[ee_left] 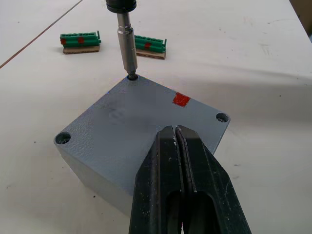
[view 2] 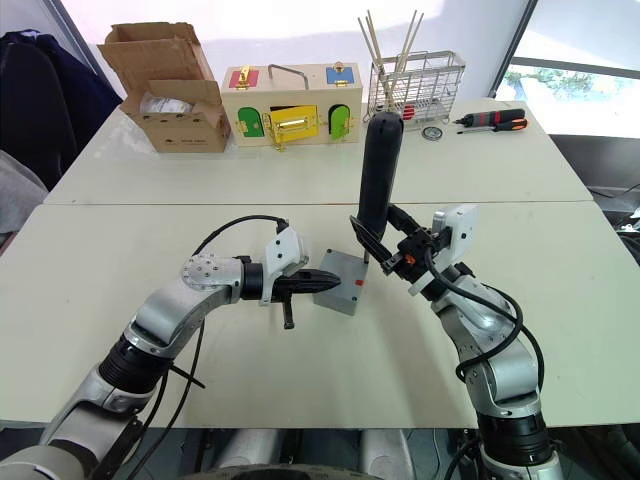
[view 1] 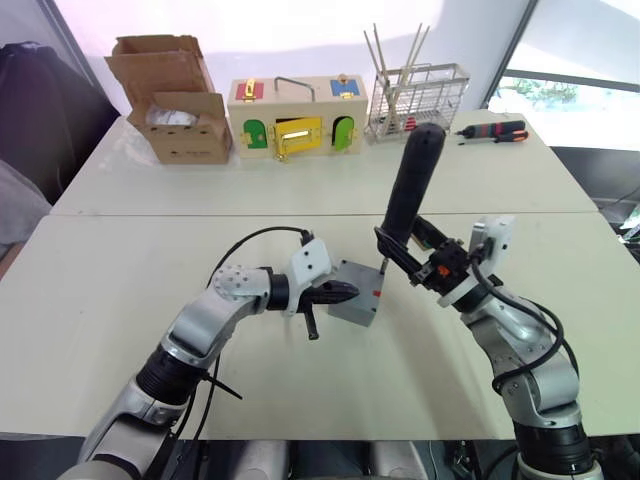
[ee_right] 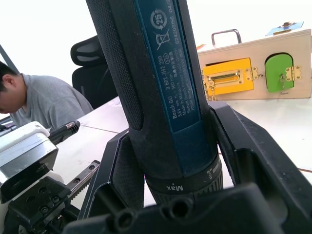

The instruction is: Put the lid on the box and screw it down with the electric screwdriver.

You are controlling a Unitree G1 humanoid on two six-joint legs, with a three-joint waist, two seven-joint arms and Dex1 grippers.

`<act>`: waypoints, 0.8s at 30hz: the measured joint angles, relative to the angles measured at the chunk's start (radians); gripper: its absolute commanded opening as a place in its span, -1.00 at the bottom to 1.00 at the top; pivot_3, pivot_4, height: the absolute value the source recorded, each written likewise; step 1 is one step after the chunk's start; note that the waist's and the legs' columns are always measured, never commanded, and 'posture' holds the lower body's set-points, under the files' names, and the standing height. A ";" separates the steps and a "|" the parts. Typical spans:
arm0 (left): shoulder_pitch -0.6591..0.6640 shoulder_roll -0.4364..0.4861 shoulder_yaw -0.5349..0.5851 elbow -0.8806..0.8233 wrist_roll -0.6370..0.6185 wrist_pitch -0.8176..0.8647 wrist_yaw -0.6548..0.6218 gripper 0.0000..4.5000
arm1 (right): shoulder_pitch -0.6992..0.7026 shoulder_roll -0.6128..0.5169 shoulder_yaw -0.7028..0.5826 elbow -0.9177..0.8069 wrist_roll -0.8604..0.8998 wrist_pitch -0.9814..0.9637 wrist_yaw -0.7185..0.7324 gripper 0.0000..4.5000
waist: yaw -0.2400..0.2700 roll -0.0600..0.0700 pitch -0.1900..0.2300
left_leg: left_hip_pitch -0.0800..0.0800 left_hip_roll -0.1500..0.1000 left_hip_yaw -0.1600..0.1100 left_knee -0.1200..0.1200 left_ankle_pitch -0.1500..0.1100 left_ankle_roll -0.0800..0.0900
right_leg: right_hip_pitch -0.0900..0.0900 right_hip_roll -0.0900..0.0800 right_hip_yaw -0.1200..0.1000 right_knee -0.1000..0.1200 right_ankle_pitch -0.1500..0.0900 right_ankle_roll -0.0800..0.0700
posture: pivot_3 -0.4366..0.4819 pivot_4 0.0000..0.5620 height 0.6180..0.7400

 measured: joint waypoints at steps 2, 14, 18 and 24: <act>0.000 0.000 0.000 0.000 0.000 -0.001 -0.001 -1.00 | 0.000 0.000 -0.001 0.000 0.000 0.000 0.000 -0.17 | 0.000 0.000 0.000 | 0.000 0.000 0.000 0.000 0.000 0.000 | 0.000 0.000 0.000 0.000 0.000 0.000 | -0.05 -0.47 0.84; 0.012 0.013 0.034 0.000 -0.020 -0.004 -0.004 -1.00 | -0.124 -0.115 -0.119 -0.065 0.197 0.245 -0.023 -0.17 | 0.001 0.006 0.004 | -0.004 0.000 0.000 0.000 0.000 0.000 | -0.004 -0.001 0.001 0.000 0.000 0.000 | -0.05 -0.47 0.84; 0.034 0.006 0.077 -0.006 -0.054 0.002 0.004 -1.00 | -0.295 -0.176 -0.207 -0.079 0.346 0.352 -0.062 -0.17 | -0.001 0.008 0.010 | -0.005 0.000 0.001 -0.001 0.000 0.000 | -0.006 -0.001 0.001 0.000 0.000 0.000 | -0.05 -0.47 0.84; 0.035 -0.010 0.124 -0.024 -0.089 0.020 0.042 -1.00 | -0.369 -0.191 -0.231 -0.087 0.451 0.443 -0.118 -0.17 | 0.001 0.006 0.011 | -0.005 -0.001 0.002 -0.002 0.000 0.000 | -0.006 -0.002 0.001 -0.001 0.000 0.000 | -0.05 -0.47 0.84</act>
